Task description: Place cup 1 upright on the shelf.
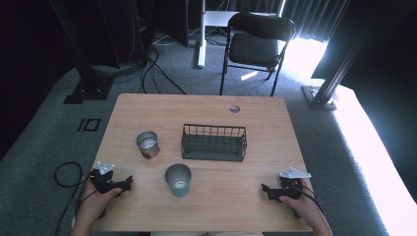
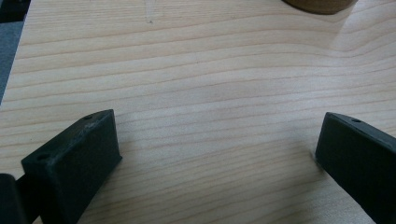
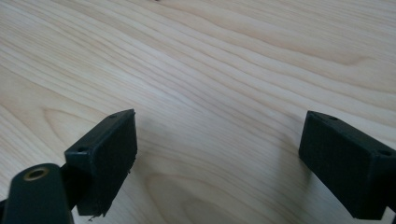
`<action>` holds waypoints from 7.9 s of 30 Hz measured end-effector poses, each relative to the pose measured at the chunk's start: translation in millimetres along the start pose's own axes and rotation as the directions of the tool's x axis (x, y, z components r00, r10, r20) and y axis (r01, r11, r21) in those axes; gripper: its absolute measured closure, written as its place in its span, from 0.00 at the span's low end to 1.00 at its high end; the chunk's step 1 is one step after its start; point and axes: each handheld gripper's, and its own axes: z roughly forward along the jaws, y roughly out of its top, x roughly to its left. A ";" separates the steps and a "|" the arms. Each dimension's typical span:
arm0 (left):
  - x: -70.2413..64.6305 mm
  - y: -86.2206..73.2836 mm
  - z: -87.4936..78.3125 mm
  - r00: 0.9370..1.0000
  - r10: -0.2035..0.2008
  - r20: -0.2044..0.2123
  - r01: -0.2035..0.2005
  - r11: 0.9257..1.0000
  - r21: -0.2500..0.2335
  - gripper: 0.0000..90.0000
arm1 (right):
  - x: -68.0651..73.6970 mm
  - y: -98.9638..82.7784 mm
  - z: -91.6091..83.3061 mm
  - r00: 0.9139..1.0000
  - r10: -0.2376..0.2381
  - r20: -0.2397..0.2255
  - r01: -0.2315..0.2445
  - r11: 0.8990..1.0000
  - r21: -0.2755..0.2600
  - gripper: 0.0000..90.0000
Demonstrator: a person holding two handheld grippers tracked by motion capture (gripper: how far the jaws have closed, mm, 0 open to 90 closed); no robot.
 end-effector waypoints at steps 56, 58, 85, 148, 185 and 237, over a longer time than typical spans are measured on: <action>-0.1 0.0 0.0 1.000 0.002 0.003 -0.002 1.000 0.001 0.00 | 128.5 70.8 55.2 0.889 -0.289 -0.354 0.267 0.957 -0.112 0.12; -0.1 0.0 0.0 1.000 0.002 0.003 -0.002 1.000 0.001 0.00 | 133.8 72.7 56.6 0.880 -0.299 -0.370 0.271 0.954 -0.126 0.12; -0.2 0.0 0.0 1.000 0.001 0.003 -0.001 1.000 -0.001 0.00 | 189.8 96.9 72.1 0.788 -0.389 -0.478 0.314 0.921 -0.231 0.14; -0.3 0.0 0.1 1.000 -0.001 0.003 0.001 1.000 -0.001 0.00 | 225.8 146.6 67.3 0.802 -0.388 -0.455 0.194 0.889 -0.416 0.15; -0.2 0.0 0.0 1.000 -0.001 0.003 0.001 1.000 -0.001 0.00 | 160.6 232.9 9.2 0.954 -0.230 -0.191 0.083 0.818 -0.570 0.15; -0.2 0.0 0.0 1.000 0.000 0.003 0.000 1.000 -0.001 0.00 | 67.8 167.1 72.0 0.998 0.043 0.051 -0.018 0.906 -0.422 0.15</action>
